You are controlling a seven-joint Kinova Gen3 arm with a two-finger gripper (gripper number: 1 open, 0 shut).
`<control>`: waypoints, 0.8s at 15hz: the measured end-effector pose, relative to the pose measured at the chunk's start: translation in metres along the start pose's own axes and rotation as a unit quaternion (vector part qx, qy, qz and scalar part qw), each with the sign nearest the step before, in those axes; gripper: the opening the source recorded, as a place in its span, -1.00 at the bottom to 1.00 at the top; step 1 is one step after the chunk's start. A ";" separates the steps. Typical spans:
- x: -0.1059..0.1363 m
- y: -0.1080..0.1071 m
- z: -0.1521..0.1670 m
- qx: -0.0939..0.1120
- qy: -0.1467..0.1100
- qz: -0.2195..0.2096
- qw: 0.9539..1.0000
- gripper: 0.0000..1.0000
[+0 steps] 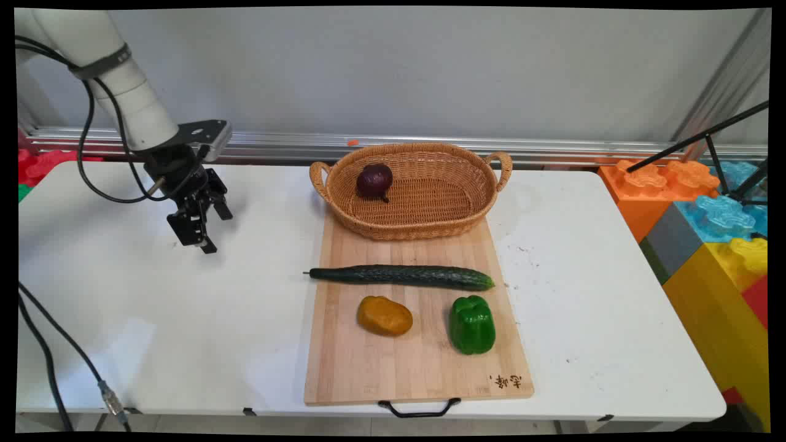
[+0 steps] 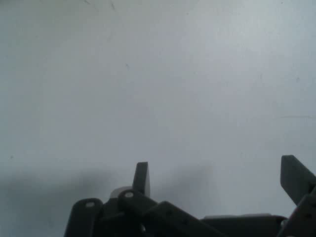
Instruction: Pick up the potato from the cutting board
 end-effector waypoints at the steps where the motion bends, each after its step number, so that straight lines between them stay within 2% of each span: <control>1: 0.002 -0.001 0.004 -0.011 0.006 -0.005 1.000 1.00; 4: 0.021 0.002 0.013 -0.039 0.037 -0.007 0.999 1.00; 6: 0.046 0.008 0.017 -0.062 0.069 0.000 0.996 1.00; 9: 0.080 0.020 0.025 -0.100 0.114 0.018 0.988 1.00; 12: 0.106 0.031 0.038 -0.126 0.145 0.042 0.980 1.00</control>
